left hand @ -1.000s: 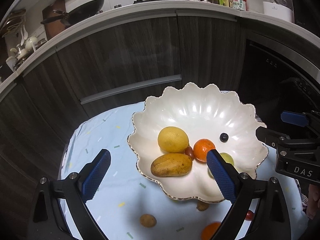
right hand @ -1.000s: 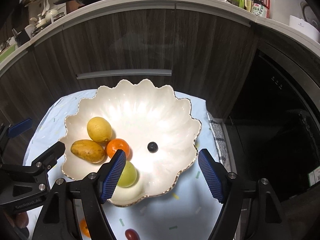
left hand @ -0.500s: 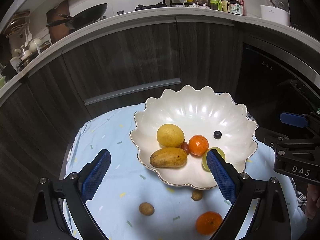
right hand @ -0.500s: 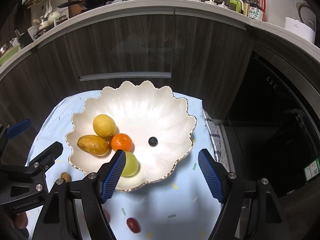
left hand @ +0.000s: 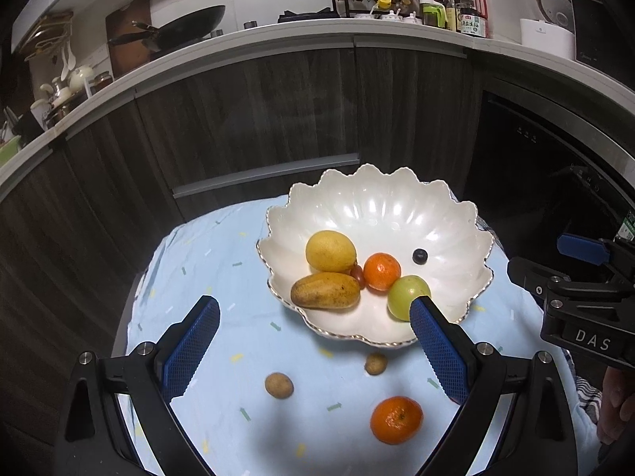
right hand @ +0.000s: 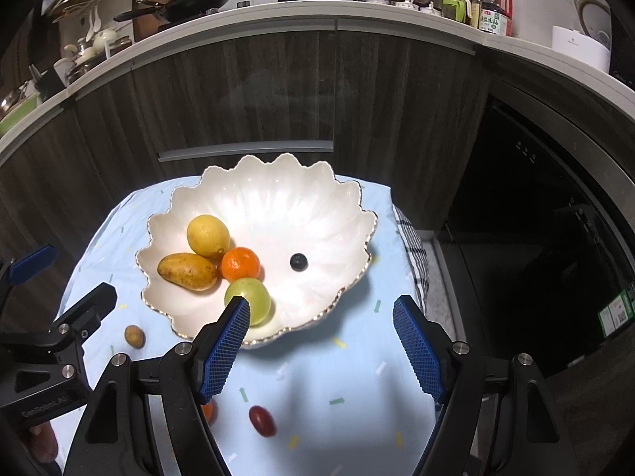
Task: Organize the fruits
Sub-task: 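Withdraw both tools from the bowl toward the remaining tangerine and red grape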
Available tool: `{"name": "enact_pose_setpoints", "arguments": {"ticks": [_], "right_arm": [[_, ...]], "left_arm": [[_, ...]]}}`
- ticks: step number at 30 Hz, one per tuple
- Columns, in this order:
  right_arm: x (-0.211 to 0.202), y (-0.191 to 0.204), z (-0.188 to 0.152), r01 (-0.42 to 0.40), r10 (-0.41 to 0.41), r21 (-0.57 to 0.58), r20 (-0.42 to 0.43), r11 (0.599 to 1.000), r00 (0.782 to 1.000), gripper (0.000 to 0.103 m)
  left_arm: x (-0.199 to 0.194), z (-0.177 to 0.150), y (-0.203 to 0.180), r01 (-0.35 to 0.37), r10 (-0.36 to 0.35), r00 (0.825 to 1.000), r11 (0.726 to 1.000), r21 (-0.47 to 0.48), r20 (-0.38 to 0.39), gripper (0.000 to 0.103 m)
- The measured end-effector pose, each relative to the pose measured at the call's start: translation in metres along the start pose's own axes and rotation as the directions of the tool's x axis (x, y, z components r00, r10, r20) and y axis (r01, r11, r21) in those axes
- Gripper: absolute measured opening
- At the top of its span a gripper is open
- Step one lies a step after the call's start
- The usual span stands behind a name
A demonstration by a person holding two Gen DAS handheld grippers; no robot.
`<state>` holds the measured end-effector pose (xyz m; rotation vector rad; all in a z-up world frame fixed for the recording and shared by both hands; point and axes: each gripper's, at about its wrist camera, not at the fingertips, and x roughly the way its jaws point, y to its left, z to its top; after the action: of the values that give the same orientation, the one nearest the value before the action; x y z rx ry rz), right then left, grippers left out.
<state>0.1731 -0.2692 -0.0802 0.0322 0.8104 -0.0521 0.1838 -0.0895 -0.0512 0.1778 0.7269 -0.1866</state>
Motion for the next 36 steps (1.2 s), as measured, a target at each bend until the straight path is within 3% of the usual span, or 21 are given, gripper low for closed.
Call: {"name": "enact_pose_setpoints", "arguments": {"ticks": [10, 23, 36], "right_arm": [[-0.005, -0.008, -0.016, 0.000, 0.000, 0.010, 0.001, 1.000, 1.000, 0.075], [-0.006, -0.001, -0.041, -0.042, 0.042, -0.074, 0.006, 0.996, 0.999, 0.075], [0.008, 0.002, -0.066, -0.110, 0.103, -0.154, -0.053, 0.982, 0.993, 0.074]], "left_arm": [[-0.004, -0.017, -0.008, -0.017, 0.017, 1.000, 0.999, -0.038, -0.005, 0.098], [-0.005, -0.043, -0.014, -0.048, 0.046, 0.999, 0.997, -0.057, -0.024, 0.097], [0.002, -0.069, -0.032, 0.007, -0.005, 0.998, 1.000, 0.018, -0.069, 0.095]]}}
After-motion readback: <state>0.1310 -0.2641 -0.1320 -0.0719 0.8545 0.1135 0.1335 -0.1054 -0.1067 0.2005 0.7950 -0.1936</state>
